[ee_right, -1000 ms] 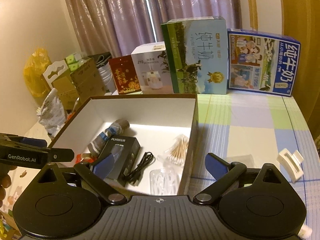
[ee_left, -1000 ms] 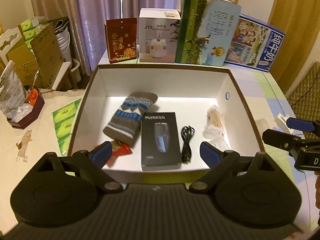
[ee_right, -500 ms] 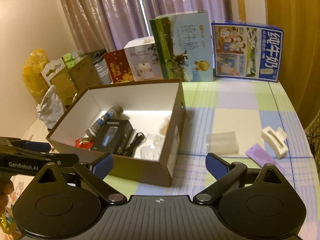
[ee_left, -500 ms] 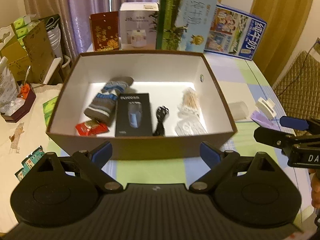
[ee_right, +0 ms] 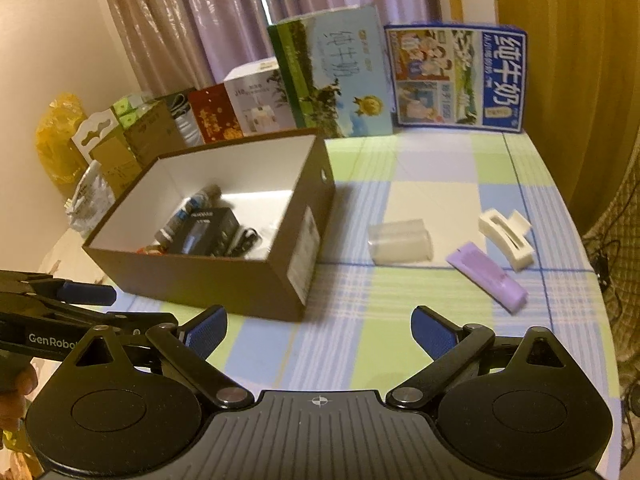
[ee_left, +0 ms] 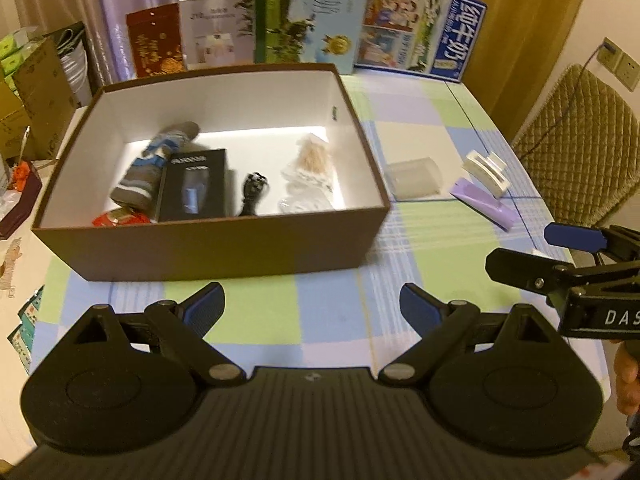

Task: Organize objects
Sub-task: 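Withdraw both tools from the box toward the purple tube and pill bottle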

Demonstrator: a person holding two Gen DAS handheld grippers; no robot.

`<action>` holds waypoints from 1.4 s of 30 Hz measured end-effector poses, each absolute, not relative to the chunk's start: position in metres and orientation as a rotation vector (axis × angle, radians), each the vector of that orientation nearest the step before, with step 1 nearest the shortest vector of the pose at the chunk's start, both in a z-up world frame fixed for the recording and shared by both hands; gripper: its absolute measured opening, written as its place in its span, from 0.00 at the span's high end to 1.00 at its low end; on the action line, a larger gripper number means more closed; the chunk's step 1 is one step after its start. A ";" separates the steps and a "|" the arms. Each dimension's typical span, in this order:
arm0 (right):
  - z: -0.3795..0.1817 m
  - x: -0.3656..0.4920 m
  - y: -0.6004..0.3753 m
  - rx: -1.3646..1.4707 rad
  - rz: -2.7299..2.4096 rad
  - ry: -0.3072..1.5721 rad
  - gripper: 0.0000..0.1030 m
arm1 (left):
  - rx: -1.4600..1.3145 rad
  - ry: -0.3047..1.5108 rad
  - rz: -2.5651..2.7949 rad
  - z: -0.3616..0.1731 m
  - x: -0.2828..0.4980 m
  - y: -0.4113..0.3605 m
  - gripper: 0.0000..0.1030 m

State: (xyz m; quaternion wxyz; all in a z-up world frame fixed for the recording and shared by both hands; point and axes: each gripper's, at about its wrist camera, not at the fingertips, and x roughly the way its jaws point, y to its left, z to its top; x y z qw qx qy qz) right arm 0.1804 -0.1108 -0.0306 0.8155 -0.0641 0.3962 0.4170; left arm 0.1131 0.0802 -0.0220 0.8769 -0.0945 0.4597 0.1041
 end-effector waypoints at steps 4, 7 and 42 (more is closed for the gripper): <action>-0.034 0.182 -0.128 -0.137 0.870 0.858 0.07 | -0.194 0.975 0.202 -0.026 0.115 0.065 0.10; -0.035 0.184 -0.141 -0.135 0.855 0.868 0.07 | -0.189 0.986 0.190 -0.029 0.117 0.053 0.10; -0.082 0.260 -0.255 -0.187 0.705 0.936 0.07 | -0.126 1.081 0.103 -0.070 0.188 -0.058 0.10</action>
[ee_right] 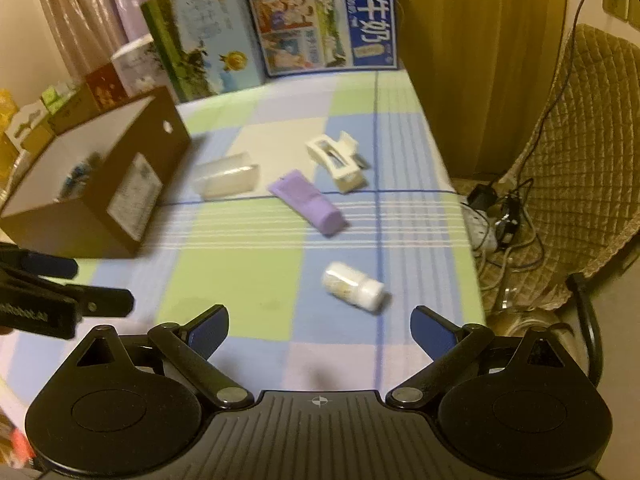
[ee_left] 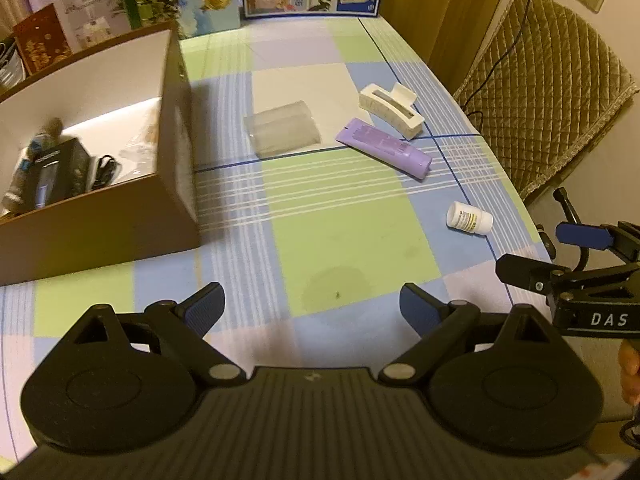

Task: Organize objects
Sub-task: 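Withdraw both tools from the box toward the purple tube and pill bottle, then grasp the white pill bottle with the right tool while the left tool grasps the purple tube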

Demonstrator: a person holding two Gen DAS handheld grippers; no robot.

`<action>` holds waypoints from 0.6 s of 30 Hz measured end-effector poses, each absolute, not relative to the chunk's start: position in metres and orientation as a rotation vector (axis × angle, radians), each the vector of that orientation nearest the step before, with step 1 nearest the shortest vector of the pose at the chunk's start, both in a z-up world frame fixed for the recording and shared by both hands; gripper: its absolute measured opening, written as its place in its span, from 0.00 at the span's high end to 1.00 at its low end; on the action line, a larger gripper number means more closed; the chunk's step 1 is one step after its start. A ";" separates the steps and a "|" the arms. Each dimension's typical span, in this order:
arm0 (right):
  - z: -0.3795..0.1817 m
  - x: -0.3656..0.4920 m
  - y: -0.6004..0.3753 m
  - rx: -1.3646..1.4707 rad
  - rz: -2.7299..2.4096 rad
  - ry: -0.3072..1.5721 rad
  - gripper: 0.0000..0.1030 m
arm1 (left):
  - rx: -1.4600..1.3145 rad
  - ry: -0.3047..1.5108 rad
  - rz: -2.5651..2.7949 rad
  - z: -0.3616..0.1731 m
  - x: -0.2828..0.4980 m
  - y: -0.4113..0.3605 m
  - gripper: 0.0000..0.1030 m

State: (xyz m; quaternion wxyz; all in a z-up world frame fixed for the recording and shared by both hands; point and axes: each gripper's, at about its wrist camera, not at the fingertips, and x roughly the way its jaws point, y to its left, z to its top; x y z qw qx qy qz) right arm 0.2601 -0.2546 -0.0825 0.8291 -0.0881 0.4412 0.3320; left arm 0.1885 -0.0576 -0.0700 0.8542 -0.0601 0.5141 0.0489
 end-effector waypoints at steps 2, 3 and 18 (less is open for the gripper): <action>-0.089 0.267 -0.257 -0.201 0.715 0.930 0.14 | -0.129 1.089 0.103 -0.076 0.198 -0.061 0.10; -0.093 0.271 -0.257 -0.215 0.717 0.935 0.16 | -0.130 1.095 0.103 -0.079 0.202 -0.063 0.10; -0.143 0.308 -0.232 -0.426 0.847 0.912 0.54 | -0.135 1.142 0.124 -0.117 0.257 -0.074 0.10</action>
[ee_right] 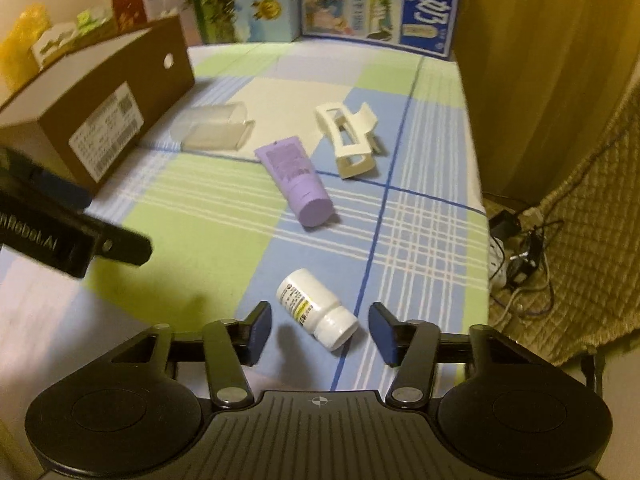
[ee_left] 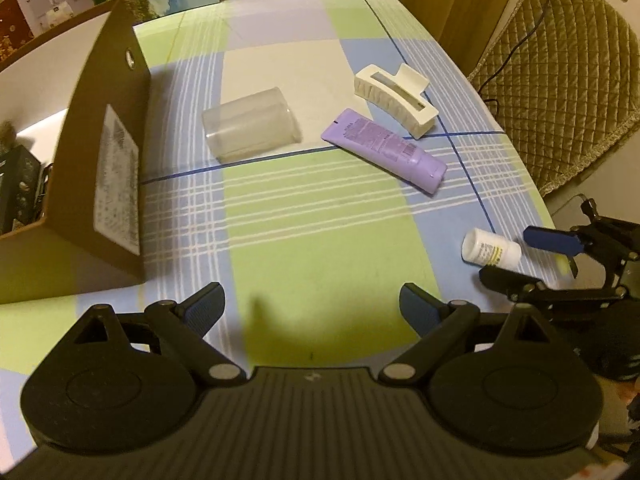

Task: Organize objects
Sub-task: 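Grasp the white pill bottle with the right tool while the left tool grasps the purple tube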

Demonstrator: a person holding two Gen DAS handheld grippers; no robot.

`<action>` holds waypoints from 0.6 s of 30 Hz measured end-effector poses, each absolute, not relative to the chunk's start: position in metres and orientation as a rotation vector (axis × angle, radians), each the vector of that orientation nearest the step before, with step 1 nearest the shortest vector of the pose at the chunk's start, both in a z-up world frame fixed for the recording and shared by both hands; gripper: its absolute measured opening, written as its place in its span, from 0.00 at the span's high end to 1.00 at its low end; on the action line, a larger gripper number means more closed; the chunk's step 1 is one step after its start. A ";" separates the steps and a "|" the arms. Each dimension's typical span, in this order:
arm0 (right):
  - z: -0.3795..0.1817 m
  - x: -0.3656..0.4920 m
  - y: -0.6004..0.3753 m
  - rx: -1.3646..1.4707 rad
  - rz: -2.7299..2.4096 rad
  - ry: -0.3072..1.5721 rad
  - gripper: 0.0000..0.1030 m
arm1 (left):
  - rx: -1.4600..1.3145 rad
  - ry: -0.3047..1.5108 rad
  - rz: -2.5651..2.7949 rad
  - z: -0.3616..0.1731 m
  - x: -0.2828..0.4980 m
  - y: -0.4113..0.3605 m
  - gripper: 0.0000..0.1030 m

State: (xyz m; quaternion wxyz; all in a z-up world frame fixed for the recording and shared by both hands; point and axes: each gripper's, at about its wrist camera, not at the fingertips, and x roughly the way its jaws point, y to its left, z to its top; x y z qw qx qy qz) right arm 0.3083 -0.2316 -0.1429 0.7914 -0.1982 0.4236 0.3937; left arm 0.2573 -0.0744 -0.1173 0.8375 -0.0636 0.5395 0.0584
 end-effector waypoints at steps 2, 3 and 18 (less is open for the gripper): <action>-0.147 0.309 -0.229 -0.449 0.861 0.902 0.63 | -0.136 1.145 0.124 -0.120 0.263 -0.076 0.10; -0.148 0.309 -0.228 -0.456 0.869 0.897 0.65 | -0.135 1.147 0.124 -0.122 0.265 -0.077 0.10; -0.147 0.368 -0.249 -0.294 0.719 0.941 0.76 | -0.224 1.143 0.097 -0.136 0.320 -0.095 0.11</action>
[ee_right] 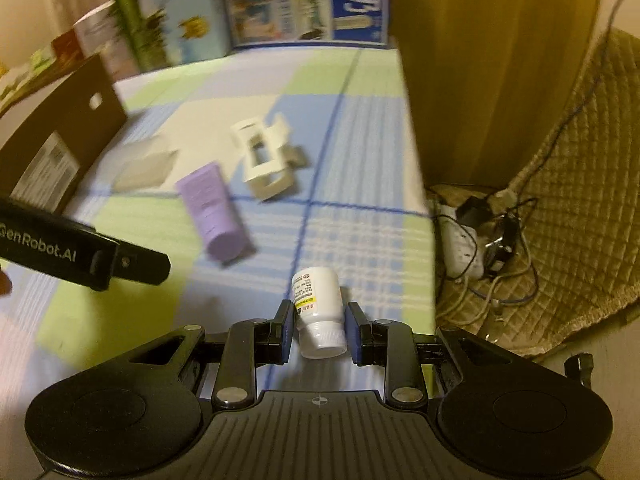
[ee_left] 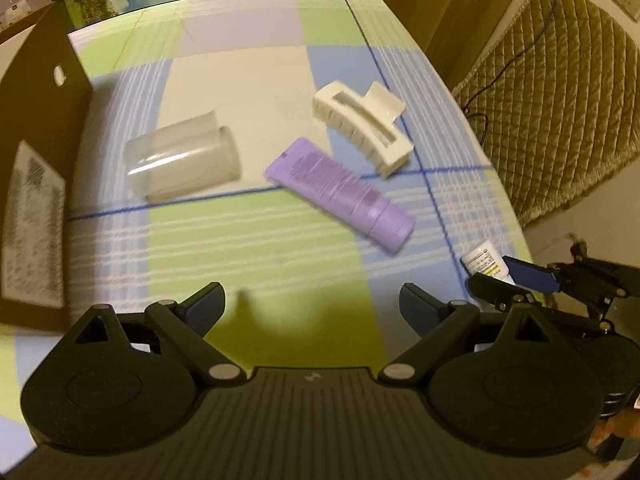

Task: Organize objects
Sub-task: 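Grasp the white pill bottle with the right tool while the left tool grasps the purple tube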

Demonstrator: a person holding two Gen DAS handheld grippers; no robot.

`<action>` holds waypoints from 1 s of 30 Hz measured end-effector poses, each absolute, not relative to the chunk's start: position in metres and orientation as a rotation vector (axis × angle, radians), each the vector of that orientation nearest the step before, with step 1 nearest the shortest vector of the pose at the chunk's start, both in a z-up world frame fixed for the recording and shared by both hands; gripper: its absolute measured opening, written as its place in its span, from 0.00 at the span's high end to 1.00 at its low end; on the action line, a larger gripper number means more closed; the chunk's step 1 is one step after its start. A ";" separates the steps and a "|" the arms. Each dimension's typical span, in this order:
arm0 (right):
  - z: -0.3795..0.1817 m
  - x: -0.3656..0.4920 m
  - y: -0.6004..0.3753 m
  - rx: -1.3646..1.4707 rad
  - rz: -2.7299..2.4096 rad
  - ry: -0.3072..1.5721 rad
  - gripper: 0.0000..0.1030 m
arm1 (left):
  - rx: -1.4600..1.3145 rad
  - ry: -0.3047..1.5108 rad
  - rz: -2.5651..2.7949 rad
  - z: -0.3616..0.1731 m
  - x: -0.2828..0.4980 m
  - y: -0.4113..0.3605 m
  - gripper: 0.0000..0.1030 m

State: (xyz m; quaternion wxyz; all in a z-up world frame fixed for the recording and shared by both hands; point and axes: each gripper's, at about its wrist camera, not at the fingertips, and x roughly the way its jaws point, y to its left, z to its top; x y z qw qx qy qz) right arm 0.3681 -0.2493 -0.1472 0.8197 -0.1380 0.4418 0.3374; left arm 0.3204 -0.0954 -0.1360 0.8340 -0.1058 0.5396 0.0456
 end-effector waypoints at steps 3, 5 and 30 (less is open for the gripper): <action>-0.146 0.379 -0.250 -0.274 0.696 0.928 0.76 | -0.276 1.136 0.108 -0.140 0.336 -0.097 0.13; -0.145 0.385 -0.249 -0.255 0.683 0.923 0.76 | -0.312 1.132 0.124 -0.142 0.345 -0.099 0.14; -0.151 0.344 -0.223 -0.228 0.824 0.980 0.76 | -0.141 1.137 0.170 -0.155 0.295 -0.068 0.73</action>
